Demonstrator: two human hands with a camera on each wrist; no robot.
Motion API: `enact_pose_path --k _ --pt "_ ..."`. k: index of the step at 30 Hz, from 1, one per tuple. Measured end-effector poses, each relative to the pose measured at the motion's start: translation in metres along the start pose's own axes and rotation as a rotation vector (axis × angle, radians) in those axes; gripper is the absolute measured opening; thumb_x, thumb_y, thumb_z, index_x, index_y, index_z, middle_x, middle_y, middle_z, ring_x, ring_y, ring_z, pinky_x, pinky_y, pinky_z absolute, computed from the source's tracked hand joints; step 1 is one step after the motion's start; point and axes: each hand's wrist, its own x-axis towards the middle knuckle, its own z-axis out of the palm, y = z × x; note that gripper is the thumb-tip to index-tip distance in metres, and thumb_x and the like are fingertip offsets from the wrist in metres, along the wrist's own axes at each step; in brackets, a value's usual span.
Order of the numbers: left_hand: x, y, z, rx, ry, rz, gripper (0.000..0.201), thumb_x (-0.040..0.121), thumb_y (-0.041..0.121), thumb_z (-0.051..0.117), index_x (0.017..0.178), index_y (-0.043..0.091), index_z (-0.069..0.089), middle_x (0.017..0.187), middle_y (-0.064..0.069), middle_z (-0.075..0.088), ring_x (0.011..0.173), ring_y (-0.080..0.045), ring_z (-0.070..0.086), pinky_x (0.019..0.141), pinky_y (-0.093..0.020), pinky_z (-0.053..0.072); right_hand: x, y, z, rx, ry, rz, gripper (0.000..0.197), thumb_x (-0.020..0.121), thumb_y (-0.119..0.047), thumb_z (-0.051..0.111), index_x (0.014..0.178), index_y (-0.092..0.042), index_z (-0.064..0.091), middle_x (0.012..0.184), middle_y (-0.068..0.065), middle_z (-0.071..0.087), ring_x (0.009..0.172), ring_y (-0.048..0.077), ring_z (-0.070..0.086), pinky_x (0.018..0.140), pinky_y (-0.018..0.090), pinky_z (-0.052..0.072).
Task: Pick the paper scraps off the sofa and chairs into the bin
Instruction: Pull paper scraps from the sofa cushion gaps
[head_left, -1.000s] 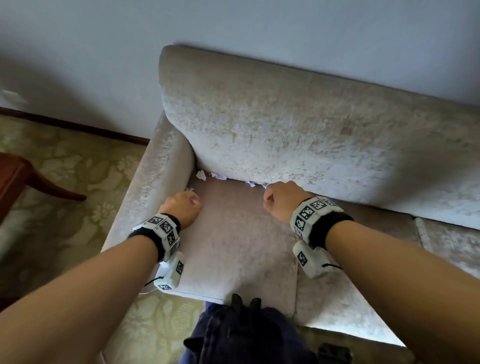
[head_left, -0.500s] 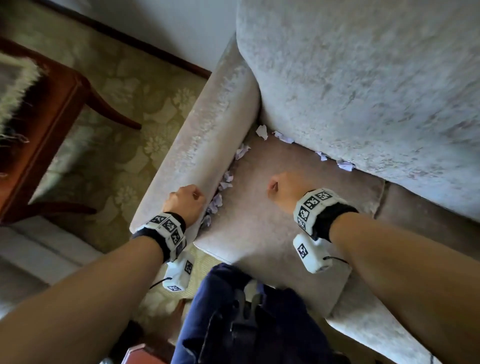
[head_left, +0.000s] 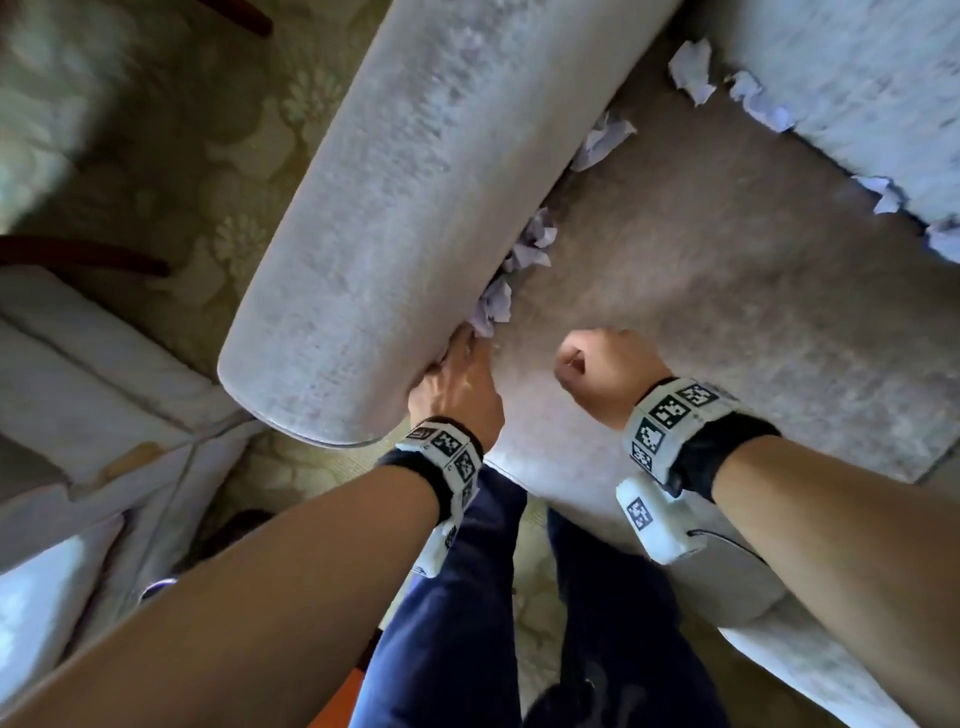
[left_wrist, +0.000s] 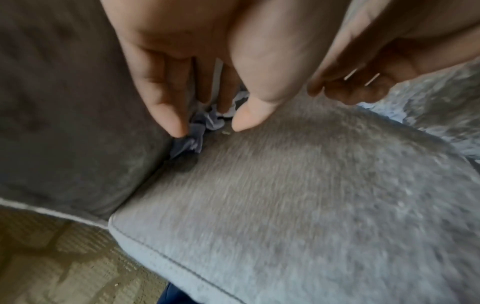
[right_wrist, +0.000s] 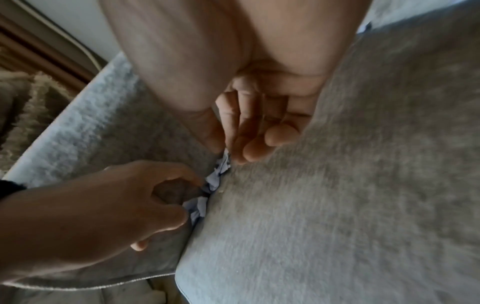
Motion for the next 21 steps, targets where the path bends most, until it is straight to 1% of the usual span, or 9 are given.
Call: enact_pose_path --k 2,4,6,8,9,13,15,18,21 --pt "0.006 -0.009 0.014 0.028 0.061 0.042 0.057 0.084 0.010 0.057 0.137 0.026 0.043 0.149 0.011 0.038 0.093 -0.028 0.068 0.076 -0.040 0.057 0.016 -0.007 0.011 -0.025 0.001 -0.034 0.016 0.090 -0.019 0.052 0.091 -0.016 0.067 0.084 0.005 0.070 0.080 0.028 0.063 0.065 0.028 0.043" --pt "0.013 -0.015 0.026 0.046 0.159 0.116 0.041 0.083 0.006 0.059 0.123 0.013 0.054 0.131 -0.001 0.055 0.074 -0.026 0.068 0.060 -0.034 0.056 0.032 -0.013 0.022 -0.033 0.008 -0.074 0.015 0.090 -0.020 0.053 0.091 -0.017 0.067 0.083 0.006 0.070 0.079 0.027 0.062 0.065 0.029 0.045" --pt "0.018 -0.019 0.037 0.063 0.201 0.138 0.035 0.084 0.003 0.040 0.115 0.007 0.057 0.120 -0.008 0.060 0.070 -0.027 0.065 0.058 -0.034 0.054 0.044 -0.016 0.031 -0.044 0.017 -0.102 0.013 0.090 -0.023 0.054 0.091 -0.018 0.067 0.082 0.005 0.070 0.076 0.025 0.062 0.065 0.029 0.047" --pt "0.019 -0.022 0.045 0.076 0.234 0.151 0.046 0.085 0.005 0.018 0.109 0.007 0.058 0.115 -0.010 0.060 0.072 -0.027 0.061 0.060 -0.036 0.051 0.051 -0.016 0.036 -0.056 0.025 -0.118 0.014 0.090 -0.023 0.056 0.092 -0.018 0.068 0.082 0.004 0.071 0.075 0.025 0.064 0.065 0.028 0.049" --pt "0.018 -0.023 0.048 0.077 0.252 0.157 0.049 0.087 0.006 0.014 0.106 0.007 0.059 0.112 -0.009 0.061 0.072 -0.026 0.060 0.060 -0.036 0.050 0.053 -0.016 0.038 -0.064 0.029 -0.121 0.014 0.090 -0.024 0.056 0.093 -0.017 0.068 0.083 0.004 0.071 0.075 0.025 0.065 0.064 0.028 0.049" --pt "0.023 -0.024 0.054 0.091 0.259 0.139 0.038 0.092 0.007 0.023 0.093 0.010 0.061 0.093 -0.008 0.061 0.064 -0.025 0.058 0.050 -0.036 0.047 0.058 -0.011 0.041 -0.092 0.024 -0.102 0.015 0.090 -0.024 0.056 0.095 -0.017 0.068 0.084 0.005 0.072 0.076 0.025 0.065 0.065 0.026 0.047" --pt "0.024 -0.025 0.055 0.113 0.206 0.111 0.038 0.091 0.005 0.023 0.098 0.009 0.060 0.089 -0.008 0.060 0.066 -0.024 0.060 0.052 -0.035 0.052 0.058 -0.008 0.043 -0.096 0.026 -0.094 0.015 0.091 -0.023 0.056 0.095 -0.017 0.068 0.083 0.005 0.072 0.074 0.025 0.065 0.064 0.025 0.045" --pt "0.023 -0.028 0.057 0.123 0.133 0.101 0.039 0.091 0.005 0.024 0.112 0.004 0.057 0.096 -0.008 0.063 0.076 -0.023 0.064 0.064 -0.034 0.057 0.060 -0.006 0.045 -0.109 0.049 -0.083 0.015 0.091 -0.023 0.056 0.095 -0.015 0.068 0.081 0.005 0.071 0.072 0.025 0.063 0.062 0.024 0.042" --pt "0.020 -0.031 0.054 0.088 0.158 0.128 0.035 0.092 0.006 0.032 0.116 0.003 0.057 0.105 -0.010 0.067 0.086 -0.023 0.066 0.074 -0.031 0.056 0.064 -0.008 0.050 -0.120 0.082 -0.090 0.015 0.089 -0.025 0.058 0.097 -0.016 0.068 0.083 0.004 0.072 0.076 0.025 0.065 0.065 0.028 0.049"
